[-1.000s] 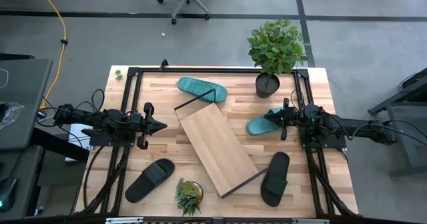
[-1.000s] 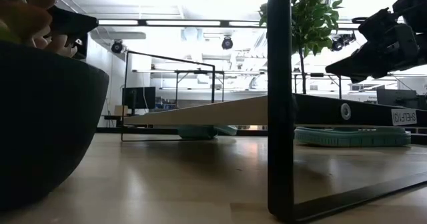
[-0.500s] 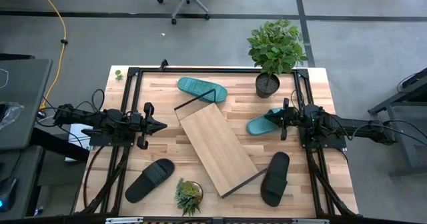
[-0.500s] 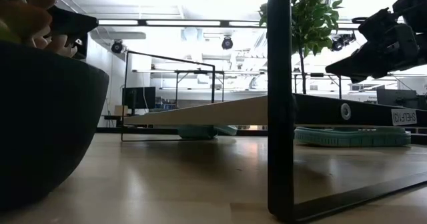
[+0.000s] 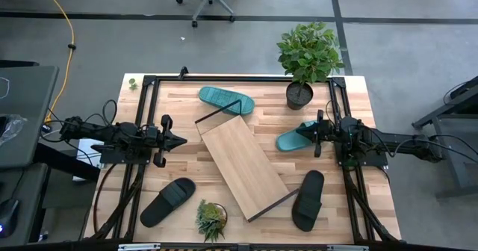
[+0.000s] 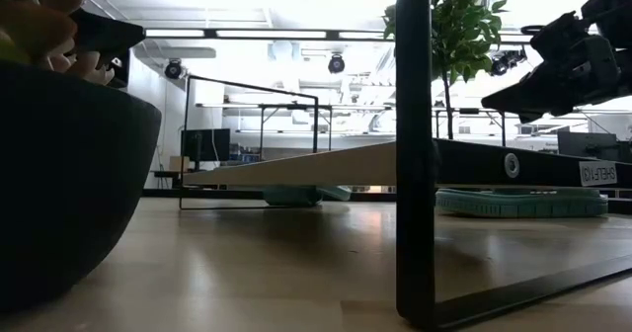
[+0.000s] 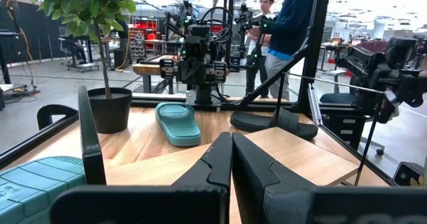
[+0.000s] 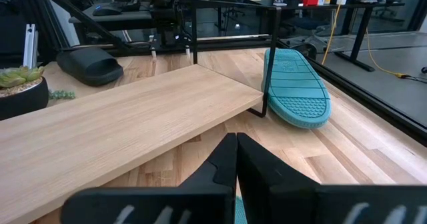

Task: Pick and place slides into the shelf
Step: Put the top green slide on the shelf

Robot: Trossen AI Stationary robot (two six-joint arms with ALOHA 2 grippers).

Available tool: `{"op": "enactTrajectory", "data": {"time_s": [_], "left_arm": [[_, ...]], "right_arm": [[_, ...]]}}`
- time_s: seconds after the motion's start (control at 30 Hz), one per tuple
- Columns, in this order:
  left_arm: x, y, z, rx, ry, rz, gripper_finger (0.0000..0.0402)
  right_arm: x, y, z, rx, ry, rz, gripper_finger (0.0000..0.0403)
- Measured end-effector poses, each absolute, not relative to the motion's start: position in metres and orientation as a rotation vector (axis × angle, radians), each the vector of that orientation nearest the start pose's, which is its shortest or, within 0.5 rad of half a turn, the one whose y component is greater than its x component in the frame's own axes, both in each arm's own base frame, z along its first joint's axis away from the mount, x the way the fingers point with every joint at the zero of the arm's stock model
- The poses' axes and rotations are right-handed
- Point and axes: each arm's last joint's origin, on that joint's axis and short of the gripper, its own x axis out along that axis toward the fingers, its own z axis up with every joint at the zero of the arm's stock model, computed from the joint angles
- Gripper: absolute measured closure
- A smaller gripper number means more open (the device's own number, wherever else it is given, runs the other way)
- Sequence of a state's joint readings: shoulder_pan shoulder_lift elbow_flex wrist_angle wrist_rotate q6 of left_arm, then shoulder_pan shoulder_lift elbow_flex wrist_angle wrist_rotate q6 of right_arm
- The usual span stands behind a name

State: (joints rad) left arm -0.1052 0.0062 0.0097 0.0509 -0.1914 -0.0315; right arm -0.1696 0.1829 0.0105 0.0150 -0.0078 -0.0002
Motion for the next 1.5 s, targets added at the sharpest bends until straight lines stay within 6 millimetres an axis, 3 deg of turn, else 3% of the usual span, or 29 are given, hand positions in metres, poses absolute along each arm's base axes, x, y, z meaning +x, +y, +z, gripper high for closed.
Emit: {"op": "enactTrajectory", "data": {"time_s": [0.23,0.57,0.8,1.17,1.33,1.5], "left_arm": [[0.097,-0.005,0.172,-0.044,-0.06,0.085,0.0401],[0.097,-0.004,0.173,-0.094,-0.072,0.112,0.0401],[0.097,-0.004,0.173,-0.147,-0.076,0.111,0.0401],[0.097,-0.003,0.173,-0.219,-0.088,0.123,0.0401],[0.096,-0.002,0.175,-0.252,-0.116,0.166,0.0401],[0.092,0.001,0.193,-0.287,-0.229,0.234,0.0401]], "right_arm": [[0.106,-0.018,0.155,0.1,0.132,-0.167,0.0403],[0.107,-0.018,0.162,0.882,-0.015,-0.19,0.0403],[0.106,-0.022,0.162,1.245,-0.135,-0.311,0.0403],[0.106,-0.024,0.163,1.361,-0.196,-0.34,0.0403],[0.106,-0.023,0.171,1.272,-0.242,-0.292,0.0403],[0.104,-0.024,0.192,1.128,-0.299,-0.289,0.0403]]}}
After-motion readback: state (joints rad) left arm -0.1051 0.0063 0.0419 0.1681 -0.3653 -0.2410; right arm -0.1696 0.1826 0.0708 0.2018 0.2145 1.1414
